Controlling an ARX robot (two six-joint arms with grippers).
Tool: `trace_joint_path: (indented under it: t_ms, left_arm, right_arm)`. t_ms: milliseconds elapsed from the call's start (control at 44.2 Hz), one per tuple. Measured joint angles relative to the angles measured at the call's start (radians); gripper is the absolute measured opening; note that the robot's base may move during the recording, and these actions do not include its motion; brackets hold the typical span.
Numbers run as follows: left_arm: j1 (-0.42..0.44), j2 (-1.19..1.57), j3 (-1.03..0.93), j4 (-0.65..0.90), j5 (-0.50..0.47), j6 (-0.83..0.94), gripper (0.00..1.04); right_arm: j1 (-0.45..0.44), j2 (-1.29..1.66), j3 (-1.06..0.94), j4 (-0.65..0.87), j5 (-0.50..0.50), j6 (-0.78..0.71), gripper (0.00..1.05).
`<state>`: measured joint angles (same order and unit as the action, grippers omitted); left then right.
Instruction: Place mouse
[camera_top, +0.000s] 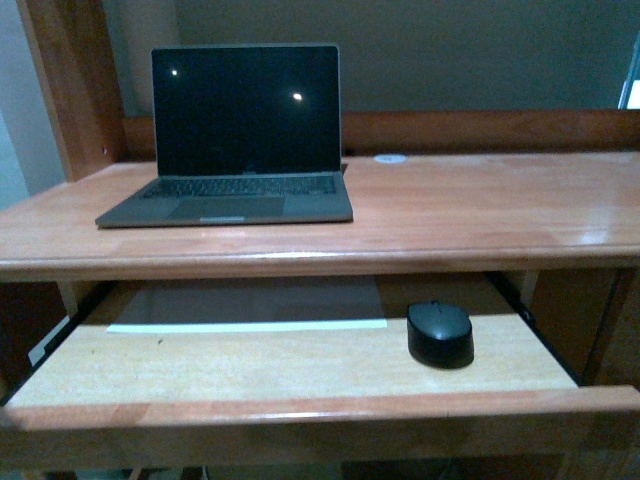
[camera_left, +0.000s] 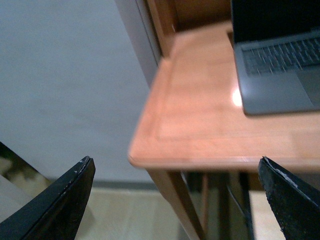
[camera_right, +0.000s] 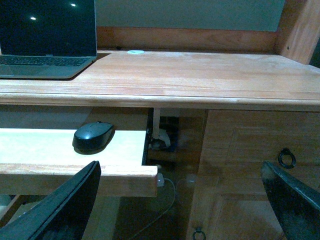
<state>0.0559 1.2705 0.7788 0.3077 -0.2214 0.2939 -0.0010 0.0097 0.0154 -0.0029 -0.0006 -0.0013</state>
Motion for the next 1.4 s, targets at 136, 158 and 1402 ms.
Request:
trace_joint_path:
  t_ms: [136, 158, 1402]
  left_arm:
    - [0.036, -0.005, -0.114, 0.282, 0.182, -0.026, 0.83]
    - [0.034, -0.016, -0.162, 0.313, 0.233, -0.073, 0.77]
    - [-0.055, -0.674, -0.731, 0.232, 0.22, -0.288, 0.02]
  right_arm:
    - [0.0, 0.0, 0.0, 0.0, 0.0, 0.0, 0.98]
    - [0.0, 0.0, 0.0, 0.0, 0.0, 0.0, 0.98]
    - [0.0, 0.0, 0.0, 0.0, 0.0, 0.0, 0.98]
